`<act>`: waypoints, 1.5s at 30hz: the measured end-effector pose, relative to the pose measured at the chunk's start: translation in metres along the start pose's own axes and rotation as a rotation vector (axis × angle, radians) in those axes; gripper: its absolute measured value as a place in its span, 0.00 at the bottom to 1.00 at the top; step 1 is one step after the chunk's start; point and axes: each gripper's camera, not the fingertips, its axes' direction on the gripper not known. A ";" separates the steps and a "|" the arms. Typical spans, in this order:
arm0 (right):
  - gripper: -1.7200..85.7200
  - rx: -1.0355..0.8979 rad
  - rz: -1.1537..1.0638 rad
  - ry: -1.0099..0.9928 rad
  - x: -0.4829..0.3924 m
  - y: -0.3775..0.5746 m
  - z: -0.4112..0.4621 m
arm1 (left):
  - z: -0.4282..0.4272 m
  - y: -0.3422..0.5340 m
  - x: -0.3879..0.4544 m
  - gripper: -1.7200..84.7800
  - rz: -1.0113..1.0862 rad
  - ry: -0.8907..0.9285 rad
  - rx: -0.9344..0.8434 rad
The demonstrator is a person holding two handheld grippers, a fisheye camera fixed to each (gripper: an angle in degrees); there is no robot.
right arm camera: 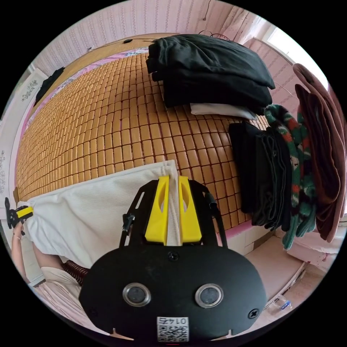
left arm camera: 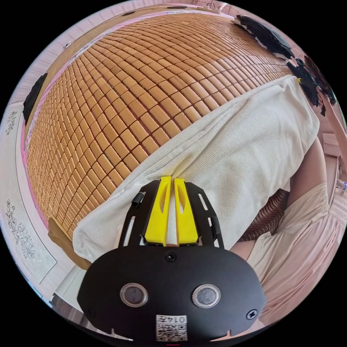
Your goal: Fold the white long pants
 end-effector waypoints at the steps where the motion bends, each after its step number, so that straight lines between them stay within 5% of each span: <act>1: 0.04 0.006 -0.010 -0.006 0.001 0.001 -0.003 | 0.000 0.001 0.001 0.01 -0.001 -0.008 0.000; 8: 0.01 0.093 -0.077 0.069 0.007 0.008 -0.040 | 0.001 0.024 -0.002 0.01 -0.016 -0.073 0.021; 11: 0.02 -0.054 -0.052 0.046 0.014 0.000 -0.016 | 0.001 0.036 -0.016 0.01 -0.052 -0.026 0.027; 16: 0.01 0.046 -0.082 -0.053 0.008 0.041 -0.064 | 0.002 0.057 -0.047 0.01 -0.114 0.079 0.028; 21: 0.01 -0.218 -0.157 -0.031 -0.019 0.125 -0.023 | 0.003 0.091 -0.064 0.01 -0.157 0.086 0.066; 26: 0.01 -0.126 -0.018 -0.033 -0.025 0.131 -0.044 | 0.001 0.131 -0.088 0.02 -0.231 0.150 0.126; 31: 0.01 -0.038 -0.137 0.017 -0.064 0.112 -0.093 | -0.020 0.202 -0.104 0.07 -0.240 0.215 0.255; 37: 0.01 0.061 -0.414 -0.064 -0.175 0.091 -0.136 | -0.035 0.355 -0.149 0.09 -0.413 0.232 0.401; 45: 0.01 0.101 -0.917 -0.161 -0.412 0.072 -0.159 | 0.006 0.588 -0.242 0.18 -1.018 0.252 0.576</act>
